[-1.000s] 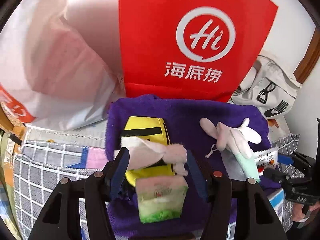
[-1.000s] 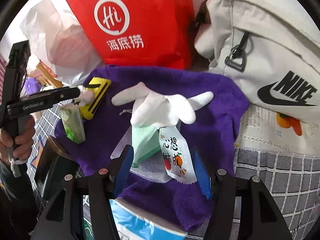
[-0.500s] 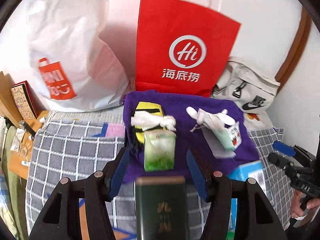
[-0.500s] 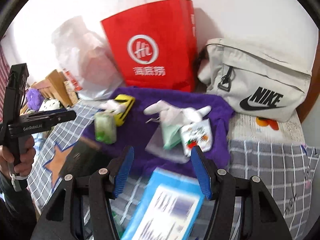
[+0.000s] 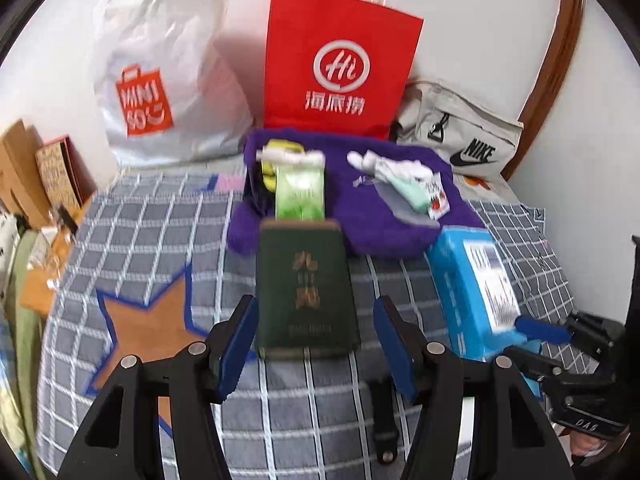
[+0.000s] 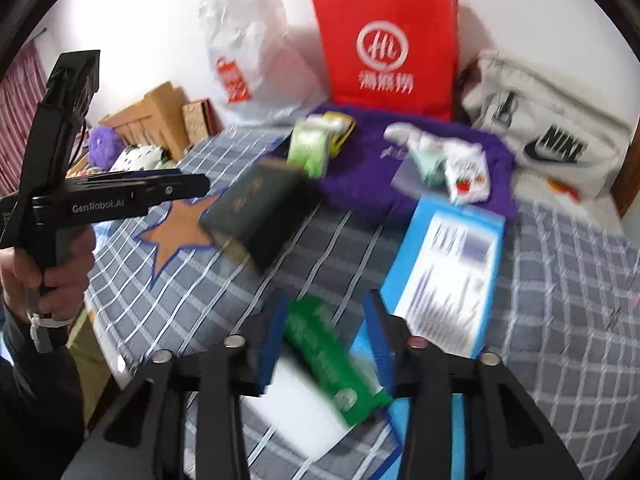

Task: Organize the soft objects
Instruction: 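Withdraw both tools from the purple towel, then grasp the long green sachet with the right tool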

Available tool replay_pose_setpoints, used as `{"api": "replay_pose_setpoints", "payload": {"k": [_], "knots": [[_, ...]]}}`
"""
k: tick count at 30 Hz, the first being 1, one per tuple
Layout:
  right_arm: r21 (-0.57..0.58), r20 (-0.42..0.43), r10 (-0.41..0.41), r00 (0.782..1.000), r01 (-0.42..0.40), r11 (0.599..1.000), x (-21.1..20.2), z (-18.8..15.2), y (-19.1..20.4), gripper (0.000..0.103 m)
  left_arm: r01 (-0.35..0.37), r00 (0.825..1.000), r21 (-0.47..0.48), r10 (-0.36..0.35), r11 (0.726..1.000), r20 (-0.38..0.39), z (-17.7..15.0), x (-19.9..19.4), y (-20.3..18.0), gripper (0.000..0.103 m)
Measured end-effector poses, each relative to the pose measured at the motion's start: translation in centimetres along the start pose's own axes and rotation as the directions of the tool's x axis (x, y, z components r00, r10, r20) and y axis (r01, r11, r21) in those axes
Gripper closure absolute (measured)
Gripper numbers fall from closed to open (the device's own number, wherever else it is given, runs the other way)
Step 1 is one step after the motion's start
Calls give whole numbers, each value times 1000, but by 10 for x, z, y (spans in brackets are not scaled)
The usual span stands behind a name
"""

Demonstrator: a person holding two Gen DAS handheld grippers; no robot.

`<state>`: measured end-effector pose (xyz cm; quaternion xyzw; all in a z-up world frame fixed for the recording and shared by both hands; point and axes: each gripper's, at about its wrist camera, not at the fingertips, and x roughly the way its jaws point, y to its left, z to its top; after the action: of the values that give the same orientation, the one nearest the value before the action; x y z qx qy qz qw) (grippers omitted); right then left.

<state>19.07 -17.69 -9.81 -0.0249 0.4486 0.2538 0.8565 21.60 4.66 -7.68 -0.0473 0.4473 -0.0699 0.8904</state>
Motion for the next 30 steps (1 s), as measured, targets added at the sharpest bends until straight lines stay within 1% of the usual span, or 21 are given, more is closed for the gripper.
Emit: {"api": "replay_pose_setpoints", "payload": {"k": [1,2,6,9,13,15,17,18,20,21,23,25,30], "knots": [[-2,-20,5,1000,-5,1000,4,-6,3,74,6,1000,-7,-6,1000,-7,-6,2,1,46],[-7,-34,1,999,-1,1000,7,-11,7,76,13,1000,-13,-13,1000,-14,-13,3,2,46],[-36,-84,-26,996,23,999,21,-23,18,76,38,999,-31,-39,999,-30,-36,5,10,46],[-41,-118,-38,992,33,999,32,-25,20,76,47,998,-39,-49,998,-43,-50,6,16,46],[-45,-182,-62,981,54,998,50,-23,19,76,58,997,-62,-61,996,-47,-62,6,27,46],[-62,-222,-94,971,82,995,61,-21,21,76,64,997,-80,-68,995,-44,-65,5,33,46],[-86,-243,-123,962,105,991,69,-20,24,76,73,996,-94,-77,993,-42,-67,5,38,46],[-97,-246,-134,960,113,989,72,-19,25,77,78,996,-97,-82,992,-41,-68,4,39,46],[-117,-247,-154,957,128,985,73,-17,26,92,82,996,-100,-86,992,-37,-69,3,41,46],[-129,-259,-167,951,137,982,75,-16,27,94,86,995,-101,-90,991,-36,-69,3,42,46],[-161,-245,-201,948,165,973,75,-16,29,98,92,995,-102,-96,990,-34,-70,3,44,46],[-180,-229,-207,951,167,969,69,-17,34,100,93,995,-104,-97,990,-36,-71,3,46,46],[-115,-155,-157,975,140,983,41,-14,36,100,90,995,-109,-95,990,-42,-74,3,46,46]]}}
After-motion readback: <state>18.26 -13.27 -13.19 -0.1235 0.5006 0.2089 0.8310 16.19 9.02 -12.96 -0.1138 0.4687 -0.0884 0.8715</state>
